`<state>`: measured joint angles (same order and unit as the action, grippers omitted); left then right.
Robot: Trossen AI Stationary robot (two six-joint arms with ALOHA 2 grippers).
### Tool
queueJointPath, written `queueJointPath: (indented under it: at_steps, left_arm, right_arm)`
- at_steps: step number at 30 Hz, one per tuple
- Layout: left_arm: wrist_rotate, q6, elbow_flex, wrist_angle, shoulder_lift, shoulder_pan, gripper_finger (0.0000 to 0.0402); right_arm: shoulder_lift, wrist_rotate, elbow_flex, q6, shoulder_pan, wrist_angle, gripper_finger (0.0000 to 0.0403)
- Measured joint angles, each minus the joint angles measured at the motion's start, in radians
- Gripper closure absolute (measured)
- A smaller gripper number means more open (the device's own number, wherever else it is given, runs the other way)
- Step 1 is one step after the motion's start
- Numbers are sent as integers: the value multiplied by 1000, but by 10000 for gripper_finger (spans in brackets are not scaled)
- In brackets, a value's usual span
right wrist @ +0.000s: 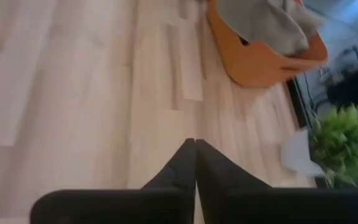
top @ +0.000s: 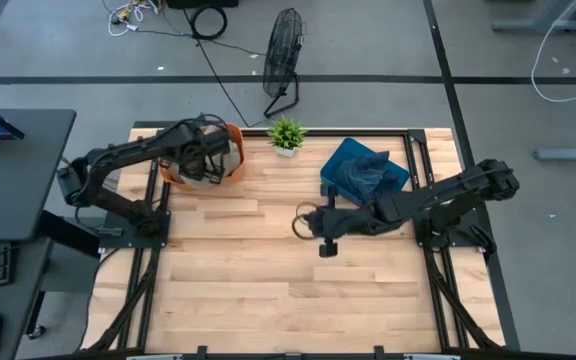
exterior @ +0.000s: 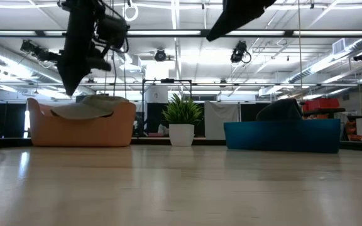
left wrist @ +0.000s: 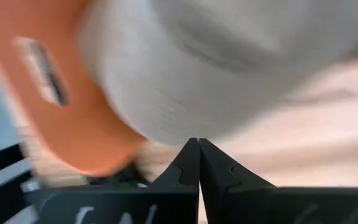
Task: Pick & Place hat
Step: Put the brown cap into the orange bin
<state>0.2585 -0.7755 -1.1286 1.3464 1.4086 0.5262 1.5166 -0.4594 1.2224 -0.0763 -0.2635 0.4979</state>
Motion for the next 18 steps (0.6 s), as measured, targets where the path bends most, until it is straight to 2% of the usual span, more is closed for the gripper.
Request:
queueJointPath:
  at_steps: [3, 8, 11, 18]
  left_arm:
    - [-64, -21, 0, -40, -27, -77, 401]
    - [-74, -52, 40, -150, 1, -167, 401]
    - [-78, -65, 75, -209, 30, -182, 401]
    - [-91, -29, 108, -217, 107, -167, 400]
  right_arm:
    - [0, 1, 0, 20, 37, 15, 391]
    - [0, 8, 0, 25, 71, 21, 397]
    - [0, 8, 0, 39, 80, 22, 399]
    - [0, 6, 0, 27, 94, 28, 400]
